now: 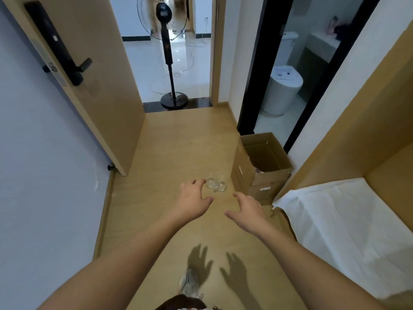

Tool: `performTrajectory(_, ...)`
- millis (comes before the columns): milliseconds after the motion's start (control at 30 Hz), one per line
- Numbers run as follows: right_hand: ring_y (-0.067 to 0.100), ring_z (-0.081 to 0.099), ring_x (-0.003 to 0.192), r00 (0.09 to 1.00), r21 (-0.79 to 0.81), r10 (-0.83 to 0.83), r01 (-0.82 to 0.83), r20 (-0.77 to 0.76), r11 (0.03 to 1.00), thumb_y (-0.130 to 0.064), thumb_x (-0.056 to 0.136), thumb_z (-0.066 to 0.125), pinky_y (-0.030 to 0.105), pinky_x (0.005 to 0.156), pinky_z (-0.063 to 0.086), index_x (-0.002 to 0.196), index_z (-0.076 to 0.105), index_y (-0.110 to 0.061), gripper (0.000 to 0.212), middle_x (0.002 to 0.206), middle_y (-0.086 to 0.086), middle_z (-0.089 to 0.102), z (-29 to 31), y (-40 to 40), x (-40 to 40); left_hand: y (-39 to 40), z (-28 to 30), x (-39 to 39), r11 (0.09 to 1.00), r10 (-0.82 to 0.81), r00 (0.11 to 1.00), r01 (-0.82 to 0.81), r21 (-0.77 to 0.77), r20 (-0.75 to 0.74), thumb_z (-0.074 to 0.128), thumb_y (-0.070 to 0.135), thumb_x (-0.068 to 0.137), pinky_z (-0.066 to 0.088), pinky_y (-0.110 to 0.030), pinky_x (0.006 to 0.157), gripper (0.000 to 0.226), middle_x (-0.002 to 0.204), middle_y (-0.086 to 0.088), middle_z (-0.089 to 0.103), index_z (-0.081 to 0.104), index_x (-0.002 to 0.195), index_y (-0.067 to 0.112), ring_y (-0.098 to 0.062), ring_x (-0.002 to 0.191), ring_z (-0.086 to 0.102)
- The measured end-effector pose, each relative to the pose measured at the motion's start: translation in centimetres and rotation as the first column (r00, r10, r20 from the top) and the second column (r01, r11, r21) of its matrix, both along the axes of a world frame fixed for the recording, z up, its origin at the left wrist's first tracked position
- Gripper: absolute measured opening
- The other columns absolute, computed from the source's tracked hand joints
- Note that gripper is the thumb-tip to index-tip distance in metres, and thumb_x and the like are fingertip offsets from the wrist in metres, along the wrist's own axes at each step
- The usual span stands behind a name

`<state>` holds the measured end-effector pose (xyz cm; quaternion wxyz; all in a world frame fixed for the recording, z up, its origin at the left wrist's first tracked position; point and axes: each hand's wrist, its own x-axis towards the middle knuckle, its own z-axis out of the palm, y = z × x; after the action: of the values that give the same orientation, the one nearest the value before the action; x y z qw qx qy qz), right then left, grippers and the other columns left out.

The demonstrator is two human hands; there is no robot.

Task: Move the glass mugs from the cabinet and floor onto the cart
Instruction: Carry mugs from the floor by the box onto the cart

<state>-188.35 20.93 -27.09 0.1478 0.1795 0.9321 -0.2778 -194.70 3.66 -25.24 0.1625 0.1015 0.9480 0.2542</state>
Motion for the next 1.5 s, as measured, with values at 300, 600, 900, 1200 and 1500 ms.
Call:
performTrajectory(300,0.029,0.046,0.134,0.989,0.007,-0.068,0.068,0.133,0.998,-0.051,0.086,0.068,0.039,0.109,0.040,0.148,0.042,-0.026,0.072,0.144,0.007,0.051,-2.3,-3.3,-8.0,-4.0,-3.1,-9.7,1.000,-0.028,0.996,0.028,-0.003,0.079,0.062,0.046,0.090,0.037,-0.039,0.111,0.062,0.146,-0.009,0.050,0.045,0.145,0.021,-0.032,0.135,0.040)
performTrajectory(600,0.026,0.047,0.133,0.972,-0.018,-0.053,0.059,0.229,0.998,-0.051,0.086,0.069,0.039,0.107,0.042,0.149,0.040,-0.026,0.073,0.145,0.005,0.051,-5.1,-2.8,-15.7,-3.8,-6.2,-17.1,1.000,-0.007,0.988,0.006,0.006,0.154,0.060,0.047,0.092,0.038,-0.035,0.108,0.062,0.144,-0.008,0.051,0.044,0.146,0.020,-0.031,0.132,0.046)
performTrajectory(900,0.026,0.052,0.126,0.963,-0.101,0.002,0.026,0.268,0.995,-0.041,0.092,0.066,0.035,0.102,0.045,0.145,0.046,-0.018,0.061,0.142,0.007,0.053,-7.6,3.1,-26.1,1.9,-9.3,-26.6,0.998,0.058,0.974,-0.058,-0.010,0.221,0.062,0.046,0.092,0.036,-0.031,0.105,0.056,0.140,-0.005,0.054,0.050,0.141,0.022,-0.024,0.130,0.048)
performTrajectory(1200,0.026,0.051,0.129,0.932,-0.220,-0.036,0.122,0.361,0.968,-0.041,0.093,0.065,0.034,0.100,0.043,0.148,0.043,-0.016,0.064,0.147,0.007,0.049,-11.6,9.8,-35.3,8.1,-12.9,-35.6,0.990,0.141,0.935,-0.131,-0.053,0.324,0.065,0.041,0.092,0.040,-0.031,0.101,0.049,0.136,-0.007,0.060,0.057,0.136,0.019,-0.025,0.124,0.055)
performTrajectory(1500,0.025,0.052,0.129,0.881,-0.227,-0.154,0.278,0.447,0.933,-0.043,0.093,0.064,0.037,0.102,0.045,0.144,0.047,-0.015,0.061,0.143,0.007,0.054,-14.8,12.9,-40.8,10.9,-16.9,-41.2,0.981,0.195,0.873,-0.176,-0.083,0.447,0.064,0.048,0.091,0.047,-0.036,0.102,0.051,0.129,-0.005,0.065,0.058,0.135,0.024,-0.020,0.109,0.063)
